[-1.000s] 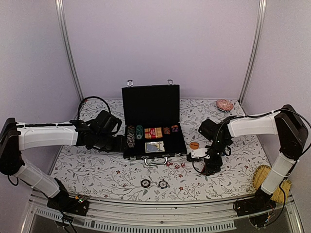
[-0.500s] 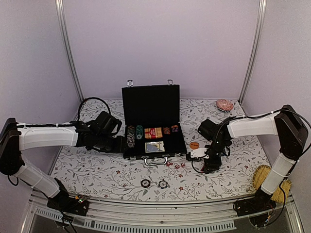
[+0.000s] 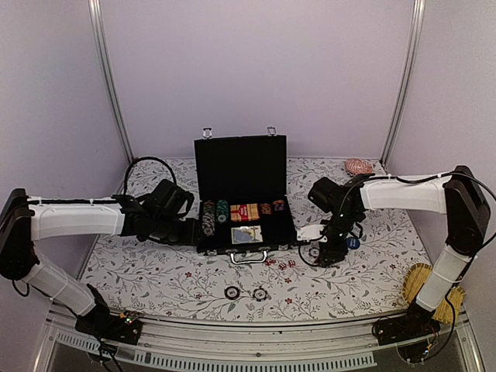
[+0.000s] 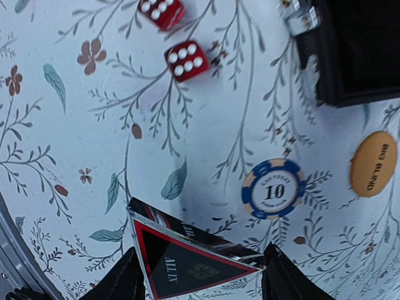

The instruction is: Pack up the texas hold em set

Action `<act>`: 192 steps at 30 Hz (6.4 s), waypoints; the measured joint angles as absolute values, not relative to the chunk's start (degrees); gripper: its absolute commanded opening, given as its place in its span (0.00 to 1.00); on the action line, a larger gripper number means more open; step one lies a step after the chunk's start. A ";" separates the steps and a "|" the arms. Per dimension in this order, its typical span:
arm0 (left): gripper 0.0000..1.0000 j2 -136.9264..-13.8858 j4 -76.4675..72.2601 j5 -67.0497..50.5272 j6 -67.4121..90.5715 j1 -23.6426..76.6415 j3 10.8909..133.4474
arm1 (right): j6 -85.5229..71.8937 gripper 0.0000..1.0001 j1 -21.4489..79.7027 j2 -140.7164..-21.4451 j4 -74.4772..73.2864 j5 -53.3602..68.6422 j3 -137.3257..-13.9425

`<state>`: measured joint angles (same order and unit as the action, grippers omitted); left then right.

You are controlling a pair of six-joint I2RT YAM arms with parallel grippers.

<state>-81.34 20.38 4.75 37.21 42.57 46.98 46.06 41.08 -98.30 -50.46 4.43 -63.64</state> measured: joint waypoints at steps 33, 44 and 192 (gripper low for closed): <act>0.48 -71.66 19.77 5.15 40.53 42.33 40.53 | 47.72 0.52 50.24 -131.31 -38.22 -5.93 -114.08; 0.48 -69.73 19.14 4.95 41.60 42.30 38.83 | 50.11 0.54 50.26 -137.25 -34.26 -10.20 -115.11; 0.46 -88.12 12.47 -2.00 33.26 48.23 51.53 | 27.81 0.42 33.43 -121.64 -56.18 0.71 -94.74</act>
<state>-88.12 12.47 -2.00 33.26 48.23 51.53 27.81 33.43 -121.64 -56.18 0.71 -94.74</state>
